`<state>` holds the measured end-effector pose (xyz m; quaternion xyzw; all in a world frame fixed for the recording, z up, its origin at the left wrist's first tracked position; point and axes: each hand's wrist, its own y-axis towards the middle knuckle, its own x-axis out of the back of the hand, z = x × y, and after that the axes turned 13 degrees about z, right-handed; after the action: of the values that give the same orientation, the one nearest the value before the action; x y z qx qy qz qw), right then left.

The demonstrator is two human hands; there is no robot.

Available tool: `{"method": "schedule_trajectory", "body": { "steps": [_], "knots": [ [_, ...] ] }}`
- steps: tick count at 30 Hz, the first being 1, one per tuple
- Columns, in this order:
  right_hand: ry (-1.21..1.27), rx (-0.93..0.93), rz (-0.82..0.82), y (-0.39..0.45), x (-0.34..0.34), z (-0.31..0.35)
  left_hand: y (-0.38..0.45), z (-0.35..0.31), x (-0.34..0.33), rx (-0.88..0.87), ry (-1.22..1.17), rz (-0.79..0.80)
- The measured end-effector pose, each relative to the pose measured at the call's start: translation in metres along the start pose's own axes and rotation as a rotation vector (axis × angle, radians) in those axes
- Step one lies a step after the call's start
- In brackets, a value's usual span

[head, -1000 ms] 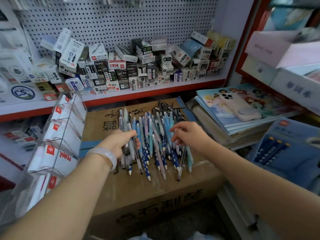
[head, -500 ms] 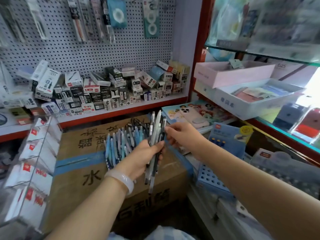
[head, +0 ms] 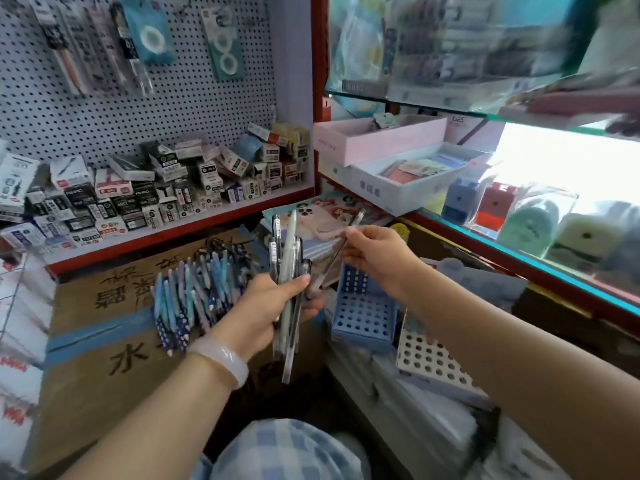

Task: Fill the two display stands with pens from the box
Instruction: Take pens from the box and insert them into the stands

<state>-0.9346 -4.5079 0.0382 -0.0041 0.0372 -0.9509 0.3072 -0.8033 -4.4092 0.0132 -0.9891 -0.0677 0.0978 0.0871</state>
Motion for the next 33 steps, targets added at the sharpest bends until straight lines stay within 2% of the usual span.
{"method": "schedule_trajectory", "body": {
  "steps": [6, 8, 12, 15, 20, 28, 33],
  "knots": [
    [-0.41, 0.053, -0.108, -0.038, 0.04, 0.018, 0.0, 0.004, -0.044, -0.031, 0.132, -0.069],
    [-0.521, 0.08, -0.138, -0.056, 0.055, 0.023, 0.002, 0.008, -0.075, -0.023, 0.116, -0.024],
    [-0.717, 0.122, -0.297, -0.099, 0.095, 0.028, 0.001, 0.022, -0.127, -0.015, 0.133, 0.105],
    [-0.779, 0.071, -0.365, -0.138, 0.129, 0.025, -0.005, 0.035, -0.152, 0.031, 0.188, 0.164],
    [-0.84, 0.013, -0.515, -0.187, 0.175, -0.005, -0.019, 0.064, -0.18, 0.079, 0.149, 0.23],
    [-0.924, -0.144, -0.54, -0.207, 0.204, -0.066, -0.019, 0.085, -0.186, 0.039, 0.181, 0.28],
    [-0.983, -0.238, -0.543, -0.21, 0.217, -0.088, -0.012, 0.089, -0.187, -0.039, 0.201, 0.206]
  ]
}}
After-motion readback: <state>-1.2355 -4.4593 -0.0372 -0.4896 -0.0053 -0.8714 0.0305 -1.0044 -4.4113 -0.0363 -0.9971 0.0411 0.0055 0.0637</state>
